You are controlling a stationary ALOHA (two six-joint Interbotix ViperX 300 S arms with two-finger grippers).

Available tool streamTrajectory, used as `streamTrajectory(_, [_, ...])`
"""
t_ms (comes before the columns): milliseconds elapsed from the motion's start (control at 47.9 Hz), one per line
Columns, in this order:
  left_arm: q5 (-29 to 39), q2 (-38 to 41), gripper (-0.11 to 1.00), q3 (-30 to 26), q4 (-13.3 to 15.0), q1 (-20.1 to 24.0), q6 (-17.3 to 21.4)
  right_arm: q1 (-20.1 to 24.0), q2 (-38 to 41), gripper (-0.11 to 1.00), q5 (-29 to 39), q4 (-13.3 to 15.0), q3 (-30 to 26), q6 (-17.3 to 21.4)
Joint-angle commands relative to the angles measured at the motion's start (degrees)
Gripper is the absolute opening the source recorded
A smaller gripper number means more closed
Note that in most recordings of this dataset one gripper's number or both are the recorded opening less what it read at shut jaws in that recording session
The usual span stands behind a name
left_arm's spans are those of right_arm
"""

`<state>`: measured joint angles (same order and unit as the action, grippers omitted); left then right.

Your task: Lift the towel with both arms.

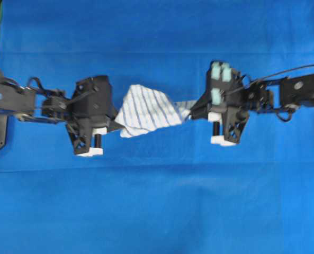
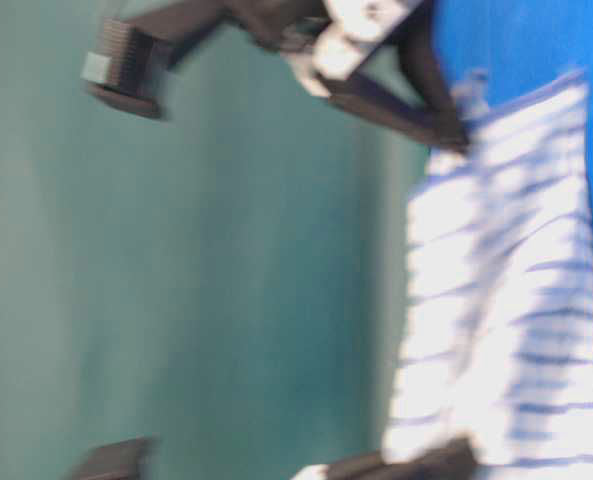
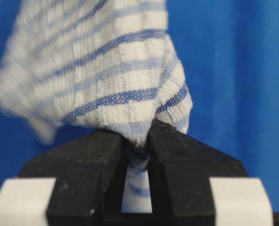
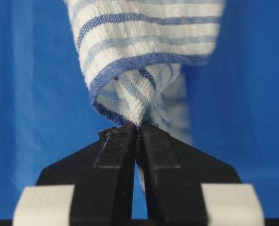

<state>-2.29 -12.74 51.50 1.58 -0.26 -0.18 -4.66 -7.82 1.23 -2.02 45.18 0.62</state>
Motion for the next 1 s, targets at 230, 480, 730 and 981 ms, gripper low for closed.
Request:
streamTrajectory(230, [9.3,-15.2,0.07,-5.4,0.1,2.3,0.1,-2.9,-12.7,0.05,6.7,2.2,-4.9,-0.1])
streamTrajectory(480, [14.4,-20.9,0.07,-11.4,0.0,2.8,0.4,-3.1,-16.7,0.05,14.8,4.6,-12.0,-0.4])
streamTrajectory(730, [18.2,-21.8,0.07,-16.6,-0.1,2.8,0.5,-3.1,-17.7,0.05,21.2,7.1,-19.9,-0.4])
streamTrajectory(981, [21.4,-21.7,0.07,-18.8,-0.1,2.9,0.4,-3.1,-17.7,0.05,24.9,7.2,-22.6,0.3])
